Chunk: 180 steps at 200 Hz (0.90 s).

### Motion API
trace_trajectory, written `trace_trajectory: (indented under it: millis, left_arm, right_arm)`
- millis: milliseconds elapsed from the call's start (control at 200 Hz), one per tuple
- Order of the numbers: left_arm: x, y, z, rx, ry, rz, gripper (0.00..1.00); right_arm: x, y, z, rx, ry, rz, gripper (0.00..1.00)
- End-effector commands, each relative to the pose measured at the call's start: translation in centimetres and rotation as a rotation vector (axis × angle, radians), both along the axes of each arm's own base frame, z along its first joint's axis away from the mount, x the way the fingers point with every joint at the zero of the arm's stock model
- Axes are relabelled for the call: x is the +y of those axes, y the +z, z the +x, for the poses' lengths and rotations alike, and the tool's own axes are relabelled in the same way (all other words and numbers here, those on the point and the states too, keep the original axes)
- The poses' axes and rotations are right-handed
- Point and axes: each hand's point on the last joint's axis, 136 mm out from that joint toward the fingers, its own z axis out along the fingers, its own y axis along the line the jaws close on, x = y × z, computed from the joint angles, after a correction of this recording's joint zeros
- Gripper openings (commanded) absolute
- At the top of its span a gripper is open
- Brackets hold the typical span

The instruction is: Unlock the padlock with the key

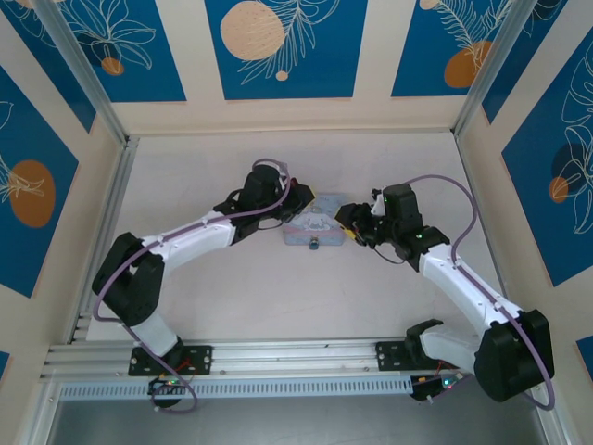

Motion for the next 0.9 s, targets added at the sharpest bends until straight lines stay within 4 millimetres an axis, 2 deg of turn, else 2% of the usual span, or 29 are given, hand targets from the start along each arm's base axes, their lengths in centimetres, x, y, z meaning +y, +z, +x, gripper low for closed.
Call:
trace_trajectory:
  millis: [0,150,355,670,895]
  left_arm:
    - [-0.2,4.2,0.6,-0.250,-0.018,0.006,0.00]
    - [-0.5,5.3,0.6,-0.345,-0.025,-0.023,0.00]
    - [-1.1,5.9,0.8,-0.361,-0.017,-0.071,0.00]
    - [-1.5,6.4,0.8,-0.344,-0.002,-0.125,0.00]
    - [-1.8,6.3,0.9,-0.325,0.007,-0.153,0.00]
  right_arm:
    - [1.7,2.9,1.6,-0.084,0.015,0.164,0.46]
    - [2.1,4.8,3.0,-0.164,-0.002,0.240,0.46]
    - [2.7,6.6,4.0,-0.251,0.000,0.287,0.43]
    - [3.3,7.3,5.0,-0.308,-0.001,0.324,0.30]
    - [3.9,7.6,5.1,-0.314,0.015,0.348,0.26]
